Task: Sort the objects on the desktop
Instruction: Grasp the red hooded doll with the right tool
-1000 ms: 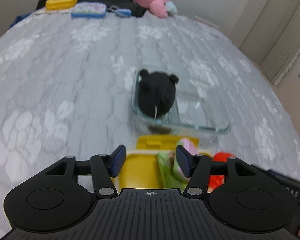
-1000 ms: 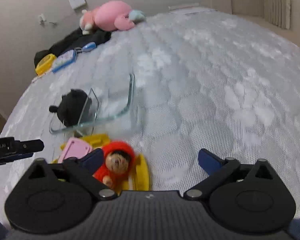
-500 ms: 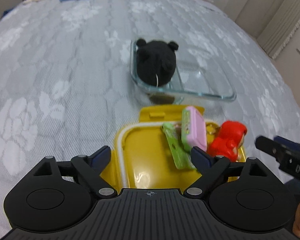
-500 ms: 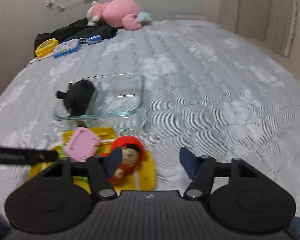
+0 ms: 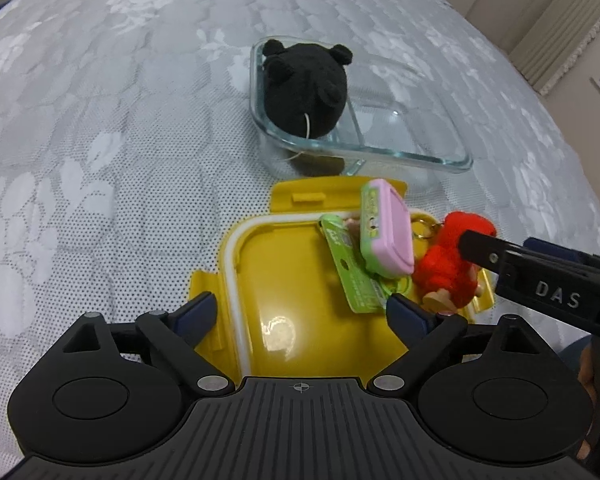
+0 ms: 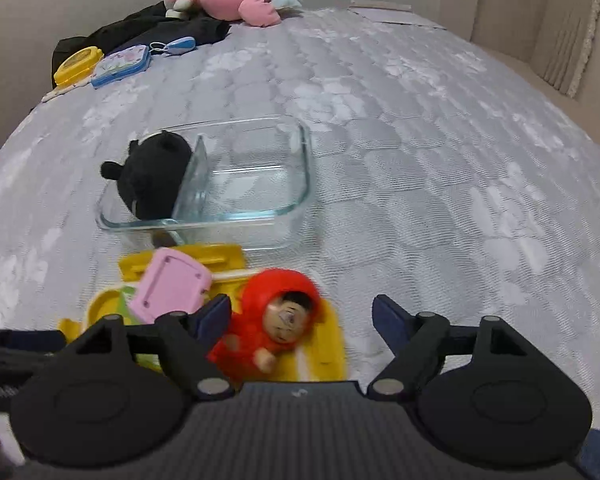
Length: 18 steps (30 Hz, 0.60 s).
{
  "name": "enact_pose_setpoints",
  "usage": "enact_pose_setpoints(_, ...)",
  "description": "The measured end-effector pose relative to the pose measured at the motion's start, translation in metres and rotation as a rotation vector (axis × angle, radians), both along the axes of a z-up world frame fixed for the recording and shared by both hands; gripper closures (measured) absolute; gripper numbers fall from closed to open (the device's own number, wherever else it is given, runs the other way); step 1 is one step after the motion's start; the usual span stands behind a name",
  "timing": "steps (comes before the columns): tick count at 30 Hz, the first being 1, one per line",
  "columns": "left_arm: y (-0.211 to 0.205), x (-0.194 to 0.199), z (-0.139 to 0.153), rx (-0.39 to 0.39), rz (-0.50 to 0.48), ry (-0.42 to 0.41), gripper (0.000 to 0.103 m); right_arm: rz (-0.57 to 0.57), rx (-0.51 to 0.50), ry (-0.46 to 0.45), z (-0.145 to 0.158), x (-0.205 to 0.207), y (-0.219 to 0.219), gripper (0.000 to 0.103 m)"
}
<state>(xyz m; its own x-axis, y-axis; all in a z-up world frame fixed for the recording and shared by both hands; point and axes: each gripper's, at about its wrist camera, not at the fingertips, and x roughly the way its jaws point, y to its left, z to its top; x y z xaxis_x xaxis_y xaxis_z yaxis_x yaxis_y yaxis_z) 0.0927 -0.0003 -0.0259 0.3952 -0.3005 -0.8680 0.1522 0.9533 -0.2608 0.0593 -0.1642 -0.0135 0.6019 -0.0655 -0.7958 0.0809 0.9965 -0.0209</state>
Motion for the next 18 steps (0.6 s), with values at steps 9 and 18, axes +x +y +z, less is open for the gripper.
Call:
enact_pose_setpoints(9,-0.002,0.000,-0.002,0.018,-0.016,0.000,0.004,0.006,0.008,0.039,-0.008,0.002,0.011,0.019)
enact_pose_setpoints(18,-0.005,0.000,-0.002,0.028,-0.027,-0.004,0.002,-0.014,0.065,0.072,-0.017,0.003,0.005,0.033)
